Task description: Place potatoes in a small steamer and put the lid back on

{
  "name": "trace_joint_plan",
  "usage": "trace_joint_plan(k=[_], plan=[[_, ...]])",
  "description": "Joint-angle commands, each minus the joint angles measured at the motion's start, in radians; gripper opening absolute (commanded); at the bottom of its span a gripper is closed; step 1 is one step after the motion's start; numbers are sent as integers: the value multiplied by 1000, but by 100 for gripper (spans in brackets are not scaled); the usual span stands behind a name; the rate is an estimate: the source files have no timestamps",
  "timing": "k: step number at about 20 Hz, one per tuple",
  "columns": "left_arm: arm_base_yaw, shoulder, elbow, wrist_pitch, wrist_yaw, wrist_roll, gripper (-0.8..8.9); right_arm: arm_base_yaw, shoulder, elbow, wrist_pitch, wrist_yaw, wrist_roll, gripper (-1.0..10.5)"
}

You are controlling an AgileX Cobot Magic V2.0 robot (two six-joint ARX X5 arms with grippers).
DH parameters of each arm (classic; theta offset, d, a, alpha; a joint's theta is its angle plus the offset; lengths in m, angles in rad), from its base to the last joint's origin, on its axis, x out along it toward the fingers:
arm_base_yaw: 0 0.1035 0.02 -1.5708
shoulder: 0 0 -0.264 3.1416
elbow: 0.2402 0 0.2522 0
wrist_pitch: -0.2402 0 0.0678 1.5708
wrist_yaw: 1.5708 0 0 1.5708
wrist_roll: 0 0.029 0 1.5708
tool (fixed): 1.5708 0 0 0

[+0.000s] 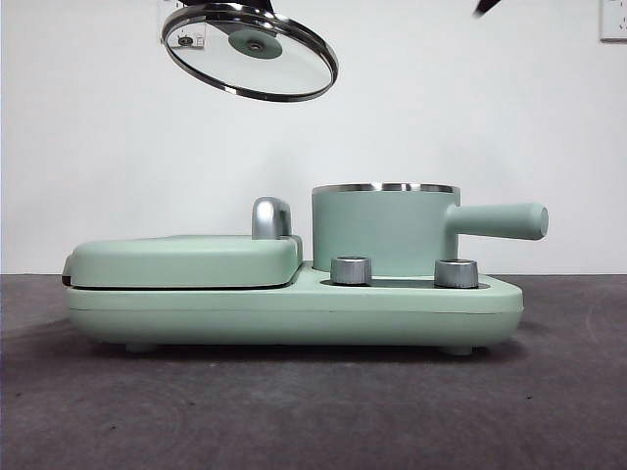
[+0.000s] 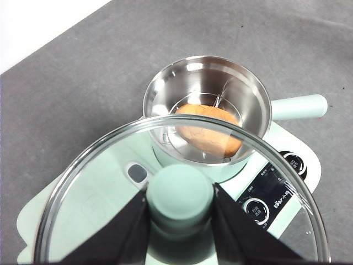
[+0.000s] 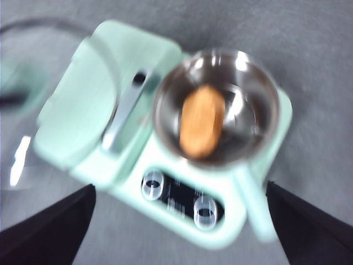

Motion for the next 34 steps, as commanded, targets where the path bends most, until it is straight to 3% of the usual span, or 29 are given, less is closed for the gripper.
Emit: trace_joint_plan(k=[1, 5, 8, 11, 15, 20, 24, 34], plan=[[-4, -7, 39, 44, 6, 0, 15, 6, -158, -155, -77, 5, -21, 490], [-5, -5, 39, 75, 43, 5, 15, 42, -480, -479, -18, 40, -20, 487], [-5, 8, 39, 100, 126, 29, 15, 71, -751, -718, 158, 40, 66, 486], [-16, 34, 39, 123, 148, 137, 15, 76, -983, -888, 285, 40, 115, 486], [-27, 112, 39, 156, 296, 273, 15, 76, -1213, -998, 315, 40, 145, 486], [-35, 214, 39, 304, 325, 276, 15, 76, -1286, -1010, 293, 40, 149, 487], [-35, 264, 39, 389, 423, 276, 15, 76, -1285, -1010, 295, 40, 172, 487], [-35, 367, 39, 517, 426, 269, 14, 76, -1285, -1010, 298, 40, 232, 487]])
